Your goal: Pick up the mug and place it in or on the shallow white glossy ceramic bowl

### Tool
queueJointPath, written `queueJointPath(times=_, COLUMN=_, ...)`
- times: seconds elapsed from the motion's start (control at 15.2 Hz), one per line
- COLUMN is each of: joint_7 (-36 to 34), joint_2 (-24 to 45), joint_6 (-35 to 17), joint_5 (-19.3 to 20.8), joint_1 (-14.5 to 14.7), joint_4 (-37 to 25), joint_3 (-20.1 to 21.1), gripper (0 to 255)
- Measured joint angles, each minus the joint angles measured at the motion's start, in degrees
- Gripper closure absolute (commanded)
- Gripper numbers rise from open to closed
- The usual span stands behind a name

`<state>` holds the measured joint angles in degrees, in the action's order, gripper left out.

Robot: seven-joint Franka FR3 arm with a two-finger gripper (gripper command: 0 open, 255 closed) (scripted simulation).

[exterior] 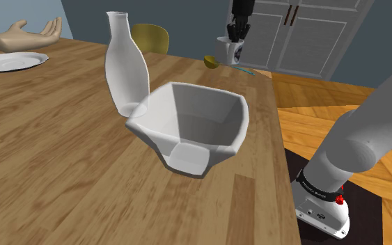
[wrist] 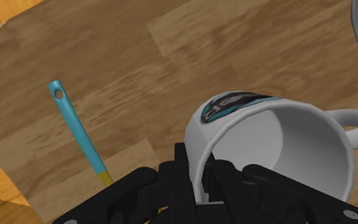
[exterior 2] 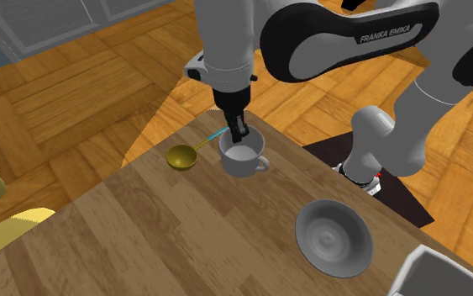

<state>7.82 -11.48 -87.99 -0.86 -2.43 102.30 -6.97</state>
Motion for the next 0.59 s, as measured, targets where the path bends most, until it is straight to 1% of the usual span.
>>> queueJointPath(times=0.33, joint_7=-0.1, joint_2=1.0, joint_6=3.8, joint_5=-0.1, joint_1=0.1, joint_4=-4.8, joint_3=0.0, gripper=255)
queueJointPath(times=0.59, joint_7=-3.8, joint_2=-3.4, joint_6=4.5, joint_5=-0.4, joint_1=1.4, joint_4=-1.3, joint_3=2.3, gripper=255)
